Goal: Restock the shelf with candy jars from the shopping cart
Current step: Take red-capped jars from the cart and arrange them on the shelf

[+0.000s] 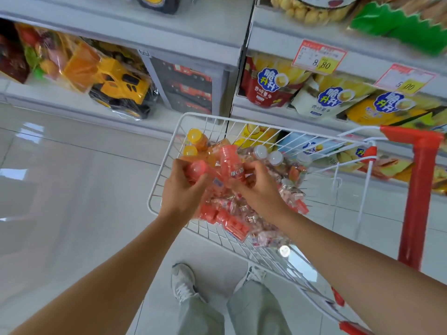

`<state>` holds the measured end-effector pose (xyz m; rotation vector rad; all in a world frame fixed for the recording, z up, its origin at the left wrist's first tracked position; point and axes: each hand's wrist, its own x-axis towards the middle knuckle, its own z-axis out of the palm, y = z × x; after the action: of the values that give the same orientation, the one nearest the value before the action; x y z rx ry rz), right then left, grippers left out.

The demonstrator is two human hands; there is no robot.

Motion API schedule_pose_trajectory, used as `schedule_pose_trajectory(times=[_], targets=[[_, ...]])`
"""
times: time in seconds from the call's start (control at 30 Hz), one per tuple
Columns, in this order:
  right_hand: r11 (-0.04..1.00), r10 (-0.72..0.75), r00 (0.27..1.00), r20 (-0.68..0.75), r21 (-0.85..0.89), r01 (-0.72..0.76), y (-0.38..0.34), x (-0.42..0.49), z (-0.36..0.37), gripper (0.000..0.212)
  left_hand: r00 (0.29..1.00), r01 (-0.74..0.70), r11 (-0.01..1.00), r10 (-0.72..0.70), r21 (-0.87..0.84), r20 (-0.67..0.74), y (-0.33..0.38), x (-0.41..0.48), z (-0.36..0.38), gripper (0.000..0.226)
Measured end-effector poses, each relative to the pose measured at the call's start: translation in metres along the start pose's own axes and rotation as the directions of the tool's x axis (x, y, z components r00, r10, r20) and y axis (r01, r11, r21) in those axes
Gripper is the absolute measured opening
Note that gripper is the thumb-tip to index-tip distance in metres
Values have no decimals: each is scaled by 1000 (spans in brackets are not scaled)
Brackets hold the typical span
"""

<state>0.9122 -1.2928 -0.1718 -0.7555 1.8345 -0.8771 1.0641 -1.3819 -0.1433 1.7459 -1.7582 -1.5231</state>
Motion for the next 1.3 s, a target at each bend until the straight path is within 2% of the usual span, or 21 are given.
schedule_pose_trajectory(times=[0.07, 0.17, 0.23, 0.3, 0.43, 0.57, 0.77, 0.93, 1.1, 1.3], targets=[[994, -7, 1000, 9, 109, 6, -19, -3, -15, 55, 996, 75, 969, -82, -235, -18, 23, -2, 0, 22], [986, -64, 997, 43, 154, 57, -47, -9, -36, 52, 964, 252, 745, -249, -618, 93, 61, -6, -1, 29], [982, -102, 993, 60, 168, 91, -67, -16, -51, 41, 949, 311, 665, -253, -679, 188, 84, -11, 0, 45], [974, -129, 991, 49, 193, 117, -84, -24, -66, 40, 946, 324, 665, -238, -673, 220, 106, -19, 0, 49], [963, -183, 983, -4, 202, 180, -119, -44, -95, 46, 969, 228, 730, -105, -644, 225, 149, -39, -2, 28], [940, -240, 966, -95, 227, 256, -151, -70, -124, 51, 971, 168, 794, -31, -584, 237, 189, -58, -4, 33], [887, -317, 909, -272, 255, 386, -199, -114, -179, 45, 970, -94, 837, 199, -539, 140, 261, -91, -1, 23], [826, -412, 809, -420, 203, 526, -236, -147, -236, 47, 911, -276, 835, 385, -477, 147, 333, -119, 13, 14], [776, -486, 677, -552, 84, 626, -258, -169, -305, 45, 812, -485, 759, 575, -435, 98, 392, -155, 41, 30], [762, -558, 547, -625, -123, 636, -263, -178, -406, 47, 743, -553, 668, 666, -498, 67, 465, -189, 92, 13]])
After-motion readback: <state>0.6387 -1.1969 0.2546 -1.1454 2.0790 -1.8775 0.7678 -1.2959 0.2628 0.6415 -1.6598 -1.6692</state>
